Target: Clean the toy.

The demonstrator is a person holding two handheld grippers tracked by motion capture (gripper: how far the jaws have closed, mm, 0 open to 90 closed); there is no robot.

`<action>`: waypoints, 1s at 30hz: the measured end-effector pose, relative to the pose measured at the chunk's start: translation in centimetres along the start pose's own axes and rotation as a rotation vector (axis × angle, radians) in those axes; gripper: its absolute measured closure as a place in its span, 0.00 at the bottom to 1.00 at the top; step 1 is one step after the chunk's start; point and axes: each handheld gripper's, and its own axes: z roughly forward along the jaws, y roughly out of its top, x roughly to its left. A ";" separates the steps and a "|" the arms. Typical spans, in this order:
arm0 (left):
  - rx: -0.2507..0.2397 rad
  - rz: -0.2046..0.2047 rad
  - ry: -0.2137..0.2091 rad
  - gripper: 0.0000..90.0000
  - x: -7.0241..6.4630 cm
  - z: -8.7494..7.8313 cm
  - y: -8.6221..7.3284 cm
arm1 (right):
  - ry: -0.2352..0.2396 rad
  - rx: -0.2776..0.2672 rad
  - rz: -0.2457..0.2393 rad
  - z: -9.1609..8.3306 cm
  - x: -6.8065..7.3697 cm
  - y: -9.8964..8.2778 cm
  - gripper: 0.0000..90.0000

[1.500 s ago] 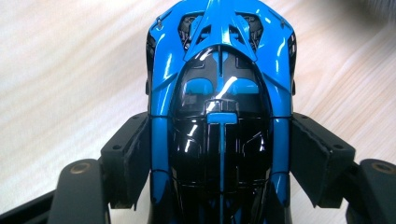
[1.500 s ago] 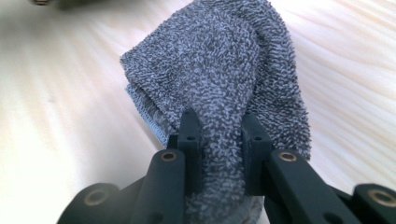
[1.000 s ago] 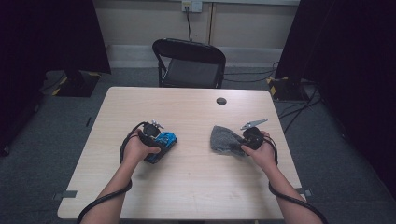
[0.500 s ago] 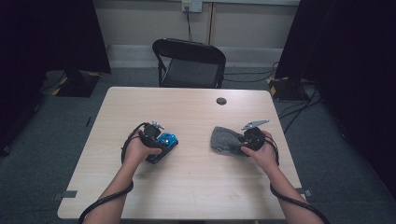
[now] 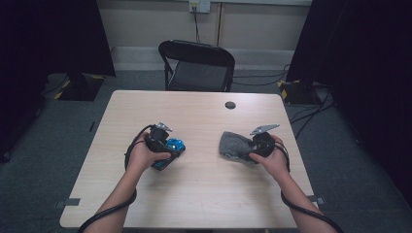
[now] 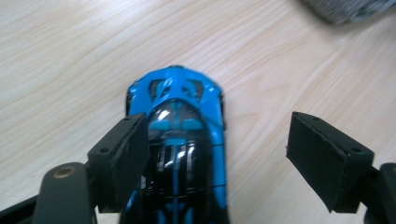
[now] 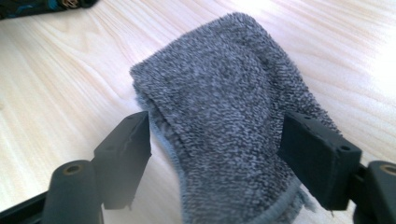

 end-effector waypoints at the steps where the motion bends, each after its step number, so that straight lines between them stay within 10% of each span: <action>1: -0.002 0.001 -0.005 0.21 -0.2 -0.1 0.0 | -0.001 -0.002 0.000 -0.1 0.1 0.0 0.26; 30: -0.031 0.038 -0.123 0.19 -5.5 -0.6 -1.5 | 0.102 -0.041 -0.048 -2.6 4.2 -0.7 0.17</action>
